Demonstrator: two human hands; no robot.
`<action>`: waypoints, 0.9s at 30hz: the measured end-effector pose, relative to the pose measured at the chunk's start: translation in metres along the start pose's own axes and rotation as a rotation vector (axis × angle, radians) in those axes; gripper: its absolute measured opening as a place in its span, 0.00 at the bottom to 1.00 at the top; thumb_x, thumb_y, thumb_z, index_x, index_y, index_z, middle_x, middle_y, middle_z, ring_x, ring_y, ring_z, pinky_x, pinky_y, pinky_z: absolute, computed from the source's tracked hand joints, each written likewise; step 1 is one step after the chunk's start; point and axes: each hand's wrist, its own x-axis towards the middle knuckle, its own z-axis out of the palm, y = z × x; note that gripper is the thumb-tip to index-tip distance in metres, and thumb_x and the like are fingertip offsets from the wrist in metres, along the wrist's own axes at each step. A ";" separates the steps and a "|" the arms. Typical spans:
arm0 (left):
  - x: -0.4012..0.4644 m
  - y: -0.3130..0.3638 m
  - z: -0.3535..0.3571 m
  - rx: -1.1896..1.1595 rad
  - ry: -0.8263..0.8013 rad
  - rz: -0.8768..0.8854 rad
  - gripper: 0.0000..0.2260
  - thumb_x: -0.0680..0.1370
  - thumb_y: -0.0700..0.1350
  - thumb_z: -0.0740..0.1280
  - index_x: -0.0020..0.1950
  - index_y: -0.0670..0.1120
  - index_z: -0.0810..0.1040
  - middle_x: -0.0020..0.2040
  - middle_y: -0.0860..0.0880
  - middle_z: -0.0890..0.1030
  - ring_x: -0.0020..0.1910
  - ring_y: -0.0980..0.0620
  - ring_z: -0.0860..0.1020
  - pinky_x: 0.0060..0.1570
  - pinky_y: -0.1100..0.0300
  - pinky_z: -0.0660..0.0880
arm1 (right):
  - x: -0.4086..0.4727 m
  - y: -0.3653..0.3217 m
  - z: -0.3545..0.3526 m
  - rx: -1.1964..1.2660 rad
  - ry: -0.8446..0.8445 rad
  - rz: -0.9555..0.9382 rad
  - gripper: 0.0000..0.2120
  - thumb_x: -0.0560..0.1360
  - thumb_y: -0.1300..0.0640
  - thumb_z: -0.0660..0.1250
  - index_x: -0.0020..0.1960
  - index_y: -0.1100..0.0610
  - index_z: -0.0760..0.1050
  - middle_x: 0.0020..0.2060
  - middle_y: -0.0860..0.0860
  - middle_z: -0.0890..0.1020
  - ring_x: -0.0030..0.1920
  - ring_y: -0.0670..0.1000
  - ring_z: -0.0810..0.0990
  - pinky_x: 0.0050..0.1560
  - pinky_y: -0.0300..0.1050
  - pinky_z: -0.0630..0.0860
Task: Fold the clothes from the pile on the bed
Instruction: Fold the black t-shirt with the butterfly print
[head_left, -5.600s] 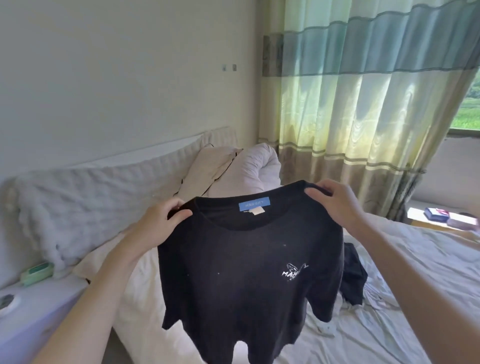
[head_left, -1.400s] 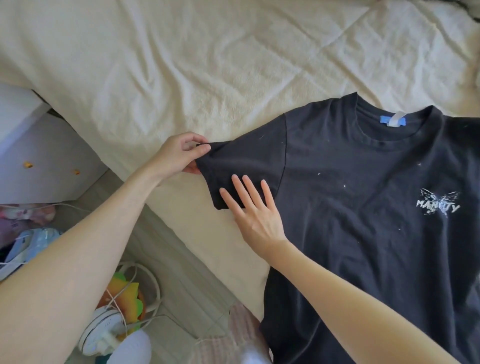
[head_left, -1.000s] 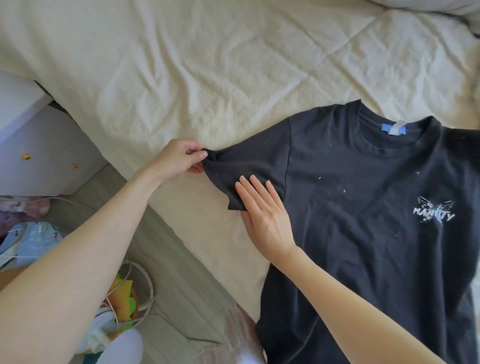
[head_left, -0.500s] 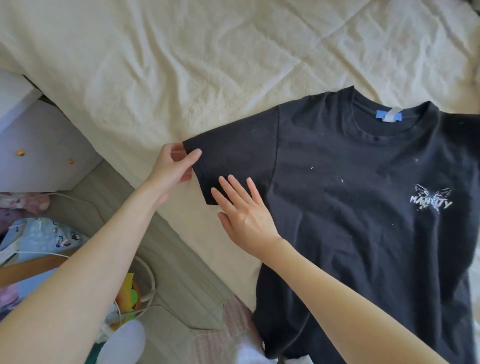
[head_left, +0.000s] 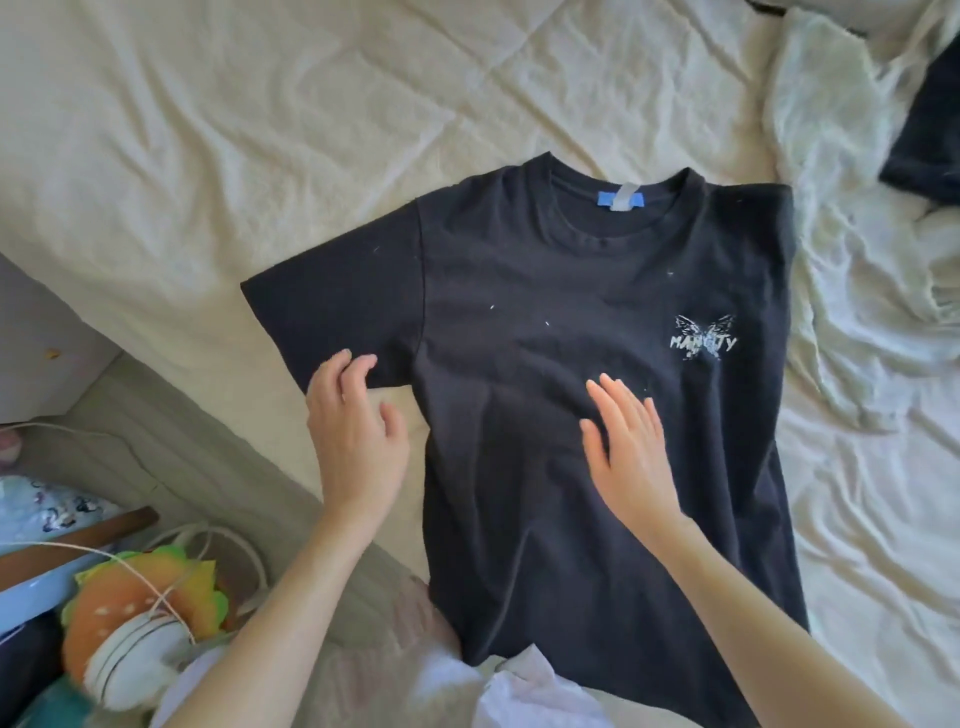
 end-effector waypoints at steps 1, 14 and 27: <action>-0.012 0.015 0.012 0.036 -0.072 0.071 0.17 0.75 0.35 0.65 0.64 0.39 0.72 0.68 0.39 0.69 0.71 0.38 0.63 0.67 0.46 0.65 | 0.001 0.017 -0.010 0.019 0.044 0.072 0.19 0.78 0.62 0.63 0.68 0.62 0.71 0.68 0.57 0.72 0.71 0.57 0.67 0.73 0.57 0.55; -0.091 0.084 0.143 0.603 -0.802 0.208 0.28 0.81 0.58 0.49 0.77 0.56 0.39 0.77 0.48 0.34 0.74 0.41 0.34 0.71 0.38 0.43 | 0.053 0.205 -0.075 0.879 -0.127 1.002 0.19 0.80 0.42 0.54 0.39 0.54 0.70 0.34 0.52 0.72 0.28 0.47 0.66 0.30 0.40 0.61; -0.073 0.098 0.141 0.639 -0.942 0.063 0.27 0.82 0.55 0.53 0.76 0.61 0.41 0.76 0.53 0.32 0.75 0.46 0.33 0.72 0.41 0.43 | 0.085 0.170 -0.110 1.252 0.549 0.828 0.11 0.75 0.66 0.63 0.53 0.59 0.80 0.44 0.48 0.81 0.48 0.45 0.78 0.50 0.32 0.74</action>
